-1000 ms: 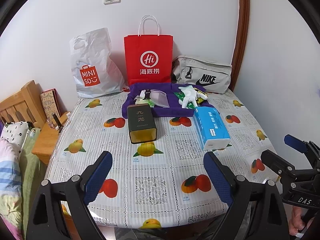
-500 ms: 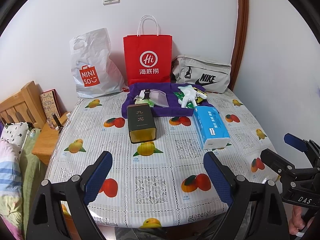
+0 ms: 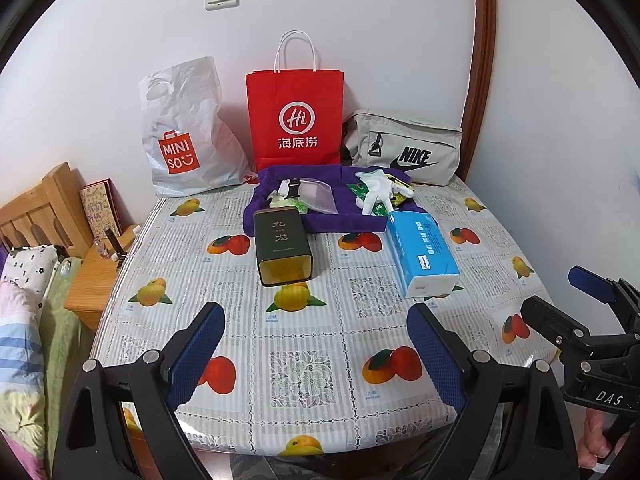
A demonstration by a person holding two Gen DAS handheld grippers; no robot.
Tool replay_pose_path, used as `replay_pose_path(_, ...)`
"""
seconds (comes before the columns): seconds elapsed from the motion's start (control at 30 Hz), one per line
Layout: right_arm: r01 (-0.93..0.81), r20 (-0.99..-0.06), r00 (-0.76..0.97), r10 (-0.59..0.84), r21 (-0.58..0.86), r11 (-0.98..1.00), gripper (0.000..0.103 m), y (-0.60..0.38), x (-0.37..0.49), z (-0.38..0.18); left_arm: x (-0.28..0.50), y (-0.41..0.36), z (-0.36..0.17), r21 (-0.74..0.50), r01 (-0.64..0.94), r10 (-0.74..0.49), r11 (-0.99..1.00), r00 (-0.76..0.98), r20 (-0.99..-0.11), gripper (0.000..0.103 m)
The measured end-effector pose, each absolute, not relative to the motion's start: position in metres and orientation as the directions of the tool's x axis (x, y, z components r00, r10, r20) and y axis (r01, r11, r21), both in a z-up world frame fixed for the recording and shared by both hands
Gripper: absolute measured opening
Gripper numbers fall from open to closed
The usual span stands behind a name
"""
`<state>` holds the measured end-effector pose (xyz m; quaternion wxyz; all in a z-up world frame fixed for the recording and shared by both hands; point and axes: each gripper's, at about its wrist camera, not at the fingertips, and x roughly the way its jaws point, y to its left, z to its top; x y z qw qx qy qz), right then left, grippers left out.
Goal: Organize soft objects
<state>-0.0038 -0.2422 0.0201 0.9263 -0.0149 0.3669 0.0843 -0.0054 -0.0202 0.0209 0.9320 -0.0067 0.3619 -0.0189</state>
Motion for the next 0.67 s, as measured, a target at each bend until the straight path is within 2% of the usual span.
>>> replay_pose_path(0.67,-0.168,-0.684,0.715,0.145,0.034,0.985,0.098,-0.2415,-0.0043,0.0198,-0.0058,-0.0215,0.0210,-0.022,0.029,-0.036,0.999,0.740,-0.671,0.092)
